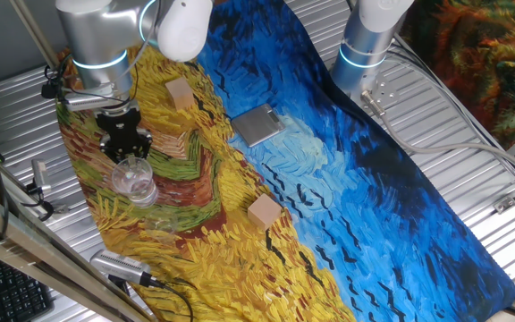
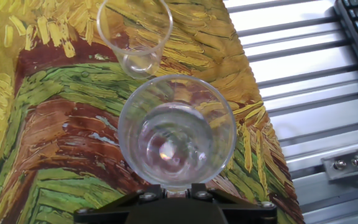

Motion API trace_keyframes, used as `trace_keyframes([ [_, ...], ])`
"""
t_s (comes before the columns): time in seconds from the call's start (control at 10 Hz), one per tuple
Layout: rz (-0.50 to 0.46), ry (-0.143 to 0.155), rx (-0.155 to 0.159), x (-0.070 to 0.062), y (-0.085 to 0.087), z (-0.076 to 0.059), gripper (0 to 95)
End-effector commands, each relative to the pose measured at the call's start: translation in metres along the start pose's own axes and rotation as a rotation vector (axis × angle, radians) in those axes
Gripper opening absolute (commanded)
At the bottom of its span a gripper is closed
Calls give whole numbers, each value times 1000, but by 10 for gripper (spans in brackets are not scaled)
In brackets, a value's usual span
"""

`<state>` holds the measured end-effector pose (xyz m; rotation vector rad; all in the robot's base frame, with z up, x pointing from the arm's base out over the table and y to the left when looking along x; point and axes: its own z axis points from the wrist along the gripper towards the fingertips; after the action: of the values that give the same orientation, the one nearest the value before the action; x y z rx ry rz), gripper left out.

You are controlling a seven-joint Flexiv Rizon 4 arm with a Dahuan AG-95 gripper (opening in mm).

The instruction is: Pour the water from one cup into another empty cup

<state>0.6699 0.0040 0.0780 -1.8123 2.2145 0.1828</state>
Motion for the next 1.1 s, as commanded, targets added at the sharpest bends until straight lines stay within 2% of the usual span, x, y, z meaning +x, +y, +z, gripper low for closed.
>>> trace_keyframes([
  [0.1,3,6,2,0,1,-2,0],
  [0.4,10,28,2,-1,3,-4,0],
  [0.6,17,56,3,-5,6,-8,0],
  [0.7,25,82,8,-8,9,-11,0],
  [0.8,26,84,6,-9,10,-12,0],
  [1.1,34,118,1,-10,12,-14,0],
])
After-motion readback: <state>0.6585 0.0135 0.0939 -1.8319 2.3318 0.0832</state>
